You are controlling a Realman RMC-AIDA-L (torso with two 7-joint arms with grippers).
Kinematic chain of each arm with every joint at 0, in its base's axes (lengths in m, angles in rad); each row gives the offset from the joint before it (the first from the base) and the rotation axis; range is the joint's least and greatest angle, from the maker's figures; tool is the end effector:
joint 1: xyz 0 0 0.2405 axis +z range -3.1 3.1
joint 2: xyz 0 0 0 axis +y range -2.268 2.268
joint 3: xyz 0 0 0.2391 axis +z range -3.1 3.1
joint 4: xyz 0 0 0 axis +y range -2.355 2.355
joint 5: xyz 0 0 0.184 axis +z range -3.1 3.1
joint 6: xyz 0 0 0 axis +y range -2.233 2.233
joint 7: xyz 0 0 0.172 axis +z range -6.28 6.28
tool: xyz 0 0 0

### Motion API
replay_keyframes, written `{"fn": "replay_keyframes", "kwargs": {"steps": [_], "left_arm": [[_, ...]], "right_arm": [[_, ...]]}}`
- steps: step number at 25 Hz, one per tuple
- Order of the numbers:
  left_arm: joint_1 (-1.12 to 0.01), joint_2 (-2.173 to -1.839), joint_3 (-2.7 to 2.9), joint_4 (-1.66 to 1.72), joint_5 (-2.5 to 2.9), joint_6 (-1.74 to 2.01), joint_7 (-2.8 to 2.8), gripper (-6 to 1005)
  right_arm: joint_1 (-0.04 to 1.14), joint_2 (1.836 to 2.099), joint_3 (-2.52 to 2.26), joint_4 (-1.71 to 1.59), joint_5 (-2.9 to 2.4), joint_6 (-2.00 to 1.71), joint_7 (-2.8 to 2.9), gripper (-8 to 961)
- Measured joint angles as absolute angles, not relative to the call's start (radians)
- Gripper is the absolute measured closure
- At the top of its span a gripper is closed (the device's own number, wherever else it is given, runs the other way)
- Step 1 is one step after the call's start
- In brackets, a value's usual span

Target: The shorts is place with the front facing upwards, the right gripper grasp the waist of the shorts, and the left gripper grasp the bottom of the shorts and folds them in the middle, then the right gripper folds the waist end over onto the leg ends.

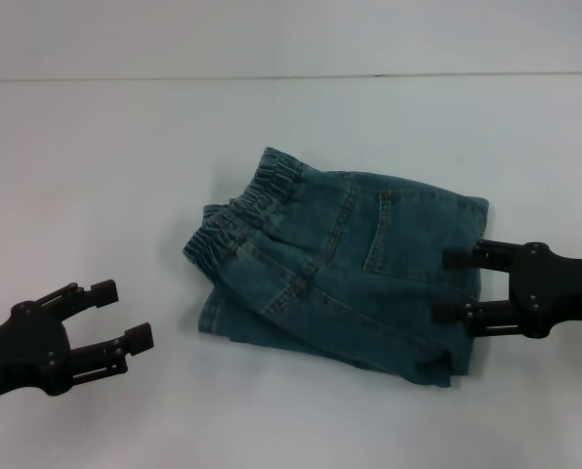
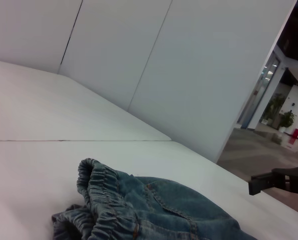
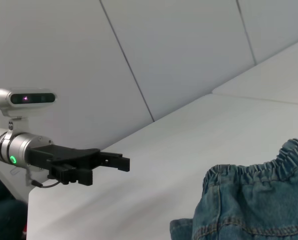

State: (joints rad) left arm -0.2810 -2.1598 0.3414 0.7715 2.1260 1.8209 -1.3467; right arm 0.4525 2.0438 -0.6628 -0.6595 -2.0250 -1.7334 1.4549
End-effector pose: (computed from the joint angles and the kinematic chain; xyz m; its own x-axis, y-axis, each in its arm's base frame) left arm -0.2732 0.2302 0.0058 0.6160 0.4423 0.6519 0.6531 -0.7494 -0.1086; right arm 0.2377 0.2744 -0.0031 0.7295 -0.4518 -0.5135 -0.5211 -0.8534 0.0106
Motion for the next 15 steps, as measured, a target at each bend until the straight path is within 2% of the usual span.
{"fn": "replay_keyframes", "kwargs": {"steps": [15], "left_arm": [[-0.283,-2.160,0.342,0.770,2.126,1.838,-1.354,65]], "right_arm": [[0.452,2.046,-0.649,-0.657,-2.025,-1.743,1.456,5]]}}
